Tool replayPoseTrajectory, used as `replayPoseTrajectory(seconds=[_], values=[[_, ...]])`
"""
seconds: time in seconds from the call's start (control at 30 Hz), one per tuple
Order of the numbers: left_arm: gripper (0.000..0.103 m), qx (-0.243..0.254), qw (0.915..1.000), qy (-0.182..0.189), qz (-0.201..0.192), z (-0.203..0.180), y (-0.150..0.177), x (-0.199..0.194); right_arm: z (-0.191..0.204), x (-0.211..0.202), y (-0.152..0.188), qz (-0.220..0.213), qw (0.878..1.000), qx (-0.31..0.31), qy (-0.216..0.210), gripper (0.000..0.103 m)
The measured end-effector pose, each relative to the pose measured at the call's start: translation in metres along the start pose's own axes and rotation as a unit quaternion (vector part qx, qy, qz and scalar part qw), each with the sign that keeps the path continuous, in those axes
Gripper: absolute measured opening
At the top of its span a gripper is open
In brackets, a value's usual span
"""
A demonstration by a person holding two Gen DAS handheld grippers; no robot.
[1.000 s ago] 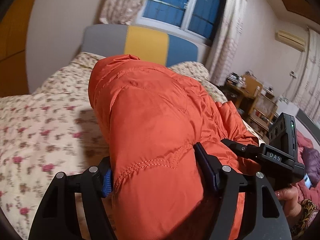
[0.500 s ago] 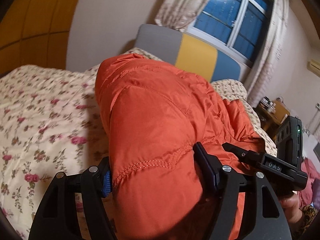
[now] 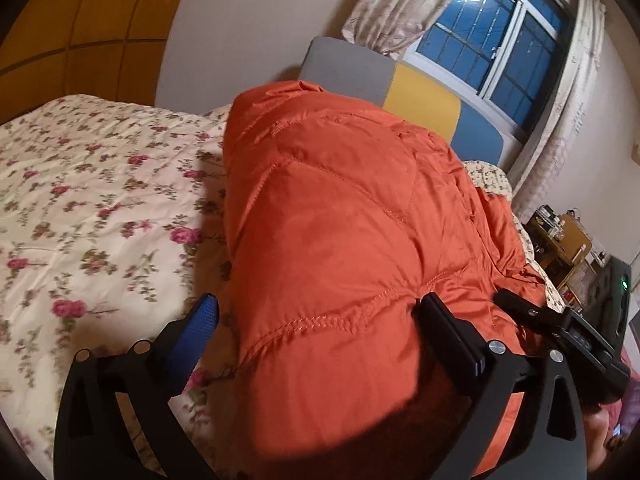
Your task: Fold large clothes
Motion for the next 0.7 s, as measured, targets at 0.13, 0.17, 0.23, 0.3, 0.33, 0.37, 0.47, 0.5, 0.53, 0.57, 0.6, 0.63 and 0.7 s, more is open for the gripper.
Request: replayPoseTrajectory(seconds=[0.13, 0.17, 0.23, 0.3, 0.33, 0.37, 0.47, 0.5, 0.53, 0.57, 0.6, 0.63, 0.7], values=[[0.100, 0.009, 0.9986, -0.049, -0.019, 0.006, -0.022, -0.020, 0.010, -0.034, -0.033, -0.080, 0.997, -0.017, 0.016, 0.090], [0.100, 0.007, 0.9979, -0.058, -0.028, 0.008, -0.034, -0.023, 0.018, -0.037, -0.041, -0.092, 0.995, -0.025, 0.016, 0.090], [0.100, 0.001, 0.9970, -0.070, -0.033, 0.011, -0.054, -0.022, 0.042, -0.031, -0.058, -0.098, 0.994, -0.046, 0.006, 0.088], [0.100, -0.004, 0.9961, -0.086, -0.019, 0.012, -0.078, -0.008, 0.064, -0.009, -0.069, -0.081, 0.994, -0.076, 0.011, 0.080], [0.100, -0.003, 0.9961, -0.087, -0.011, 0.011, -0.086, 0.001, 0.072, 0.002, -0.068, -0.070, 0.993, -0.090, 0.019, 0.075], [0.100, 0.007, 0.9959, -0.090, 0.005, 0.008, -0.096, 0.015, 0.078, 0.017, -0.070, -0.057, 0.993, -0.100, 0.028, 0.067], [0.100, 0.044, 0.9917, -0.114, 0.041, 0.003, -0.110, 0.052, 0.079, 0.063, -0.074, -0.030, 0.991, -0.119, 0.059, 0.058], [0.100, 0.057, 0.9894, -0.124, 0.049, 0.003, -0.112, 0.064, 0.075, 0.074, -0.073, -0.025, 0.989, -0.126, 0.076, 0.058], [0.100, 0.066, 0.9880, -0.127, 0.057, 0.003, -0.110, 0.073, 0.068, 0.081, -0.067, -0.015, 0.988, -0.129, 0.090, 0.058], [0.100, 0.072, 0.9862, -0.128, 0.076, 0.004, -0.106, 0.086, 0.061, 0.092, -0.064, -0.003, 0.987, -0.125, 0.101, 0.058], [0.100, 0.069, 0.9861, -0.124, 0.086, 0.006, -0.102, 0.094, 0.050, 0.102, -0.058, 0.009, 0.988, -0.114, 0.101, 0.058], [0.100, 0.065, 0.9870, -0.120, 0.084, 0.006, -0.100, 0.100, 0.043, 0.107, -0.057, 0.012, 0.990, -0.101, 0.096, 0.058], [0.100, 0.070, 0.9862, -0.126, 0.082, 0.007, -0.098, 0.104, 0.035, 0.110, -0.054, 0.011, 0.992, -0.089, 0.092, 0.058]])
Point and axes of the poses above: each gripper's, at about its wrist camera, not at the fingertips, and x roughly the way its jaws point, z to its left, y to its underside, the point moved 7 cm from there along x, roughly the way its jaws point, and after that the axes turned 15 degrees about x, right-handed, at the moved point
